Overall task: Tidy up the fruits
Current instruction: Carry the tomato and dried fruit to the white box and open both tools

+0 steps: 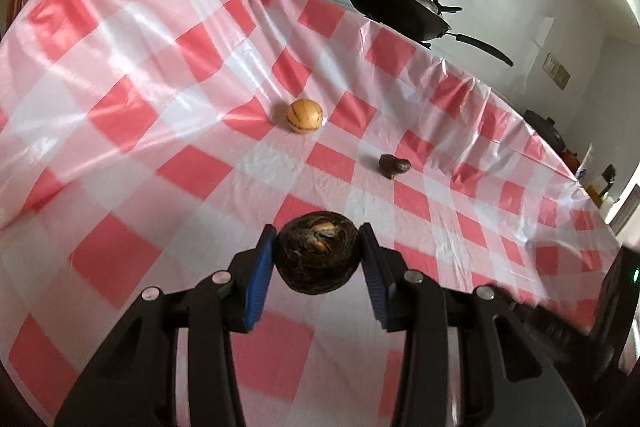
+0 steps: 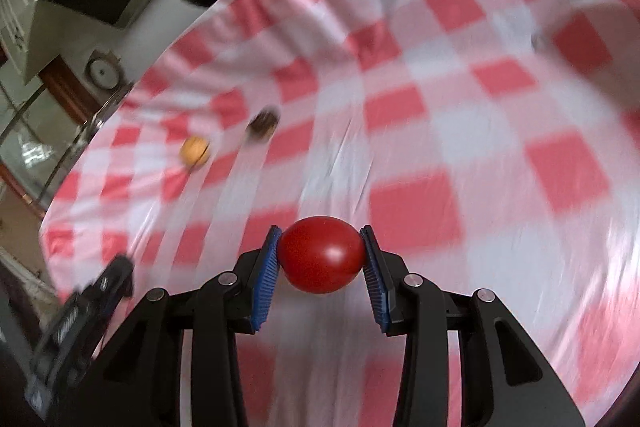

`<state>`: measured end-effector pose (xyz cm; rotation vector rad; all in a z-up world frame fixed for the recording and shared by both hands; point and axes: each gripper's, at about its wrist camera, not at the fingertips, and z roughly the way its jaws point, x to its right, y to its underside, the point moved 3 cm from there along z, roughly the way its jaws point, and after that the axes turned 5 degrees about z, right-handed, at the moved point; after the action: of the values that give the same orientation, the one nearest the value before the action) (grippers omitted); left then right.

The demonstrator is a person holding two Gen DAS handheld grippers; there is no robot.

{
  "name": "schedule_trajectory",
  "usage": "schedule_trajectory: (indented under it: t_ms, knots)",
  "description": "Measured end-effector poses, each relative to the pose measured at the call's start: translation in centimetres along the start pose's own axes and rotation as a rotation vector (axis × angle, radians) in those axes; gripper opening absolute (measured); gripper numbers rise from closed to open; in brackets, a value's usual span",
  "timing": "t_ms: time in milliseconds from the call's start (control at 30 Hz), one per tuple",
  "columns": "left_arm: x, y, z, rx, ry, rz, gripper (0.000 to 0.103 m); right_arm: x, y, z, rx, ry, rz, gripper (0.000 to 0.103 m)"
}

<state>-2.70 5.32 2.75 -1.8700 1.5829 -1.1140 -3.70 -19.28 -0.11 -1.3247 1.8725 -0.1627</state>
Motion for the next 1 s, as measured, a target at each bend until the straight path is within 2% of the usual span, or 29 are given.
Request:
schedule_trajectory:
  t_ms: [200, 433, 767, 1000]
  knots:
    - [-2.8, 1.8, -5.6, 0.045, 0.005, -0.022, 0.042, -3.4, 4.5, -2.9, -0.028, -0.056, -0.111, 0.039]
    - [-7.3, 3.4, -12.0, 0.107, -0.078, 0.028, 0.042, -7.6, 9.4, -4.3, -0.077, -0.123, -0.255, 0.039]
    - [-15.6, 8.3, -17.7, 0.078, -0.166, -0.005, 0.042, -14.7, 17.5, -4.9, -0.167, -0.210, -0.541, 0.039]
    - [-20.8, 9.1, -22.4, 0.126, -0.254, -0.035, 0.042, -20.7, 24.5, -7.1, -0.191, -0.365, -0.770, 0.039]
